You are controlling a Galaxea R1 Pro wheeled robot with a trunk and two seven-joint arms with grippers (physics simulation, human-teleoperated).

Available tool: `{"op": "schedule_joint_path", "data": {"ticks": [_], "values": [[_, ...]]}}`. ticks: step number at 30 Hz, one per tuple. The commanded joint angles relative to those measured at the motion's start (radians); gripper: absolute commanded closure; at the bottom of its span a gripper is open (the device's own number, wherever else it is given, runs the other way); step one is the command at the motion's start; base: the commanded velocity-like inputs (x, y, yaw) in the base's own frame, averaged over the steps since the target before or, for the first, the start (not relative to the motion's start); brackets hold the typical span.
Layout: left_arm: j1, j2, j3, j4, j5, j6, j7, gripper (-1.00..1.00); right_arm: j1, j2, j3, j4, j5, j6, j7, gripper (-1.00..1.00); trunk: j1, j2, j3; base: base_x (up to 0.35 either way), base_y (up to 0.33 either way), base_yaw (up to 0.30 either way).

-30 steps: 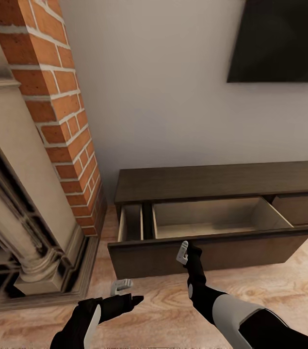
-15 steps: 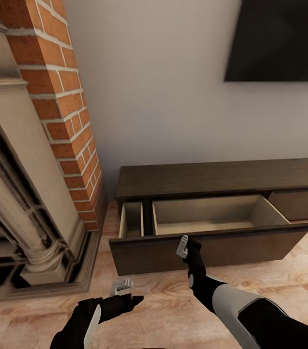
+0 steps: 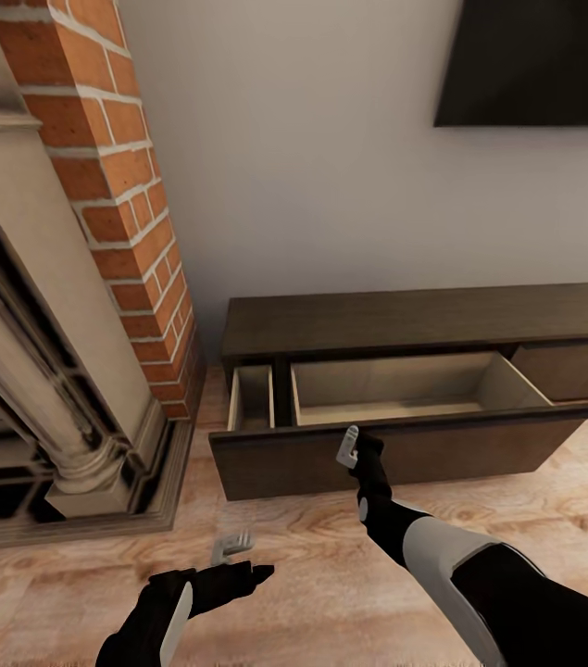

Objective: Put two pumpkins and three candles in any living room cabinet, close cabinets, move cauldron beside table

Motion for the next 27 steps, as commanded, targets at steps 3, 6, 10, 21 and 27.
{"op": "schedule_joint_path", "data": {"ticks": [3, 6, 10, 21, 27], "values": [[-0.001, -0.002, 0.007, -0.001, -0.008, 0.006, -0.009, -1.00, 0.137, 0.007, 0.023, 0.000, 0.013, 0.002, -0.010, 1.00, -0.055, -0.001, -0.001, -0.125, 0.000, 0.000], [-0.001, -0.002, 0.007, -0.001, -0.008, 0.006, -0.009, -1.00, 0.138, 0.007, 0.023, 0.000, 0.013, 0.002, -0.010, -1.00, -0.055, -0.001, -0.001, -0.125, 0.000, 0.000], [-0.001, -0.002, 0.007, -0.001, -0.008, 0.006, -0.009, -1.00, 0.139, 0.007, 0.023, 0.000, 0.013, 0.001, -0.009, -1.00, -0.055, -0.001, -0.001, -0.125, 0.000, 0.000], [-0.001, -0.002, 0.007, -0.001, -0.008, 0.006, -0.009, -1.00, 0.140, 0.011, 0.023, 0.000, 0.012, 0.000, -0.006, -1.00, -0.055, -0.001, -0.001, -0.125, 0.000, 0.000], [-0.001, -0.002, 0.007, -0.001, -0.008, 0.006, -0.009, -1.00, 0.146, 0.012, 0.022, 0.004, -0.081, 0.001, -0.003, -1.00, -0.055, -0.001, -0.001, -0.125, 0.000, 0.000]]}}
